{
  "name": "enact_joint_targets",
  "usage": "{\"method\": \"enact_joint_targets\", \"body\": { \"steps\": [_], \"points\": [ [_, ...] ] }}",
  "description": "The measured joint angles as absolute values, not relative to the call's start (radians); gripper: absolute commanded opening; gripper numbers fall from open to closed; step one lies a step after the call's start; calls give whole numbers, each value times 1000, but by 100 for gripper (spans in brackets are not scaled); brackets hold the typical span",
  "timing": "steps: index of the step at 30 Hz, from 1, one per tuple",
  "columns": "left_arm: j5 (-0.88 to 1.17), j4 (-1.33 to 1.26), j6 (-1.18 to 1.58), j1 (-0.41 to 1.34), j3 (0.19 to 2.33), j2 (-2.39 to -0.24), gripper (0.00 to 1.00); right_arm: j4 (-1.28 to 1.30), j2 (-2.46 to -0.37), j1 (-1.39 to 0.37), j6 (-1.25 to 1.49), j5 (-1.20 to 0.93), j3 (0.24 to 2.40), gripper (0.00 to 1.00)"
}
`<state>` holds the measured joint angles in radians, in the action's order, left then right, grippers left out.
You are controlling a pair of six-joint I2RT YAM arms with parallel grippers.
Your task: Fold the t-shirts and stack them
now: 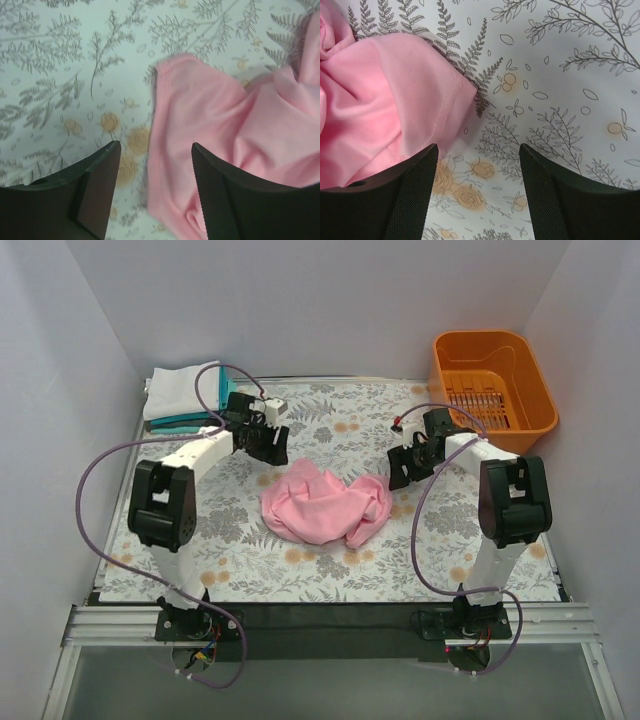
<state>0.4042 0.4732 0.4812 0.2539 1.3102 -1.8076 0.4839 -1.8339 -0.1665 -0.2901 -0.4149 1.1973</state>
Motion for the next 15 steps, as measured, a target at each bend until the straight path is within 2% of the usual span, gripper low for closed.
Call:
{"method": "enact_joint_targets", "body": {
  "steps": [2,6,9,10,11,12,13,14,15],
  "points": [
    [410,455,503,261,1380,-1903,59,470,-1854,-176,-274,-414,1202,65],
    [408,430,533,282,1415,-2015,61,446,-1866,-205,-252,-413,1207,59],
    [411,413,558,315,1430,-2053,61,430,-1875,-226,-232,-413,1211,36],
    [413,406,567,324,1440,-2056,61,427,-1880,-230,-234,-413,1211,23],
    [416,393,577,337,1445,-2057,55,422,-1890,-232,-221,-414,1215,7],
    [421,383,586,349,1445,-2058,43,418,-1895,-234,-212,-414,1215,1],
    [424,380,594,355,1445,-2059,33,419,-1897,-236,-213,-414,1215,1],
    [426,375,607,364,1445,-2063,16,421,-1899,-236,-213,-413,1215,1],
    [427,365,615,372,1445,-2072,4,423,-1899,-236,-210,-408,1215,1]
  ]
}}
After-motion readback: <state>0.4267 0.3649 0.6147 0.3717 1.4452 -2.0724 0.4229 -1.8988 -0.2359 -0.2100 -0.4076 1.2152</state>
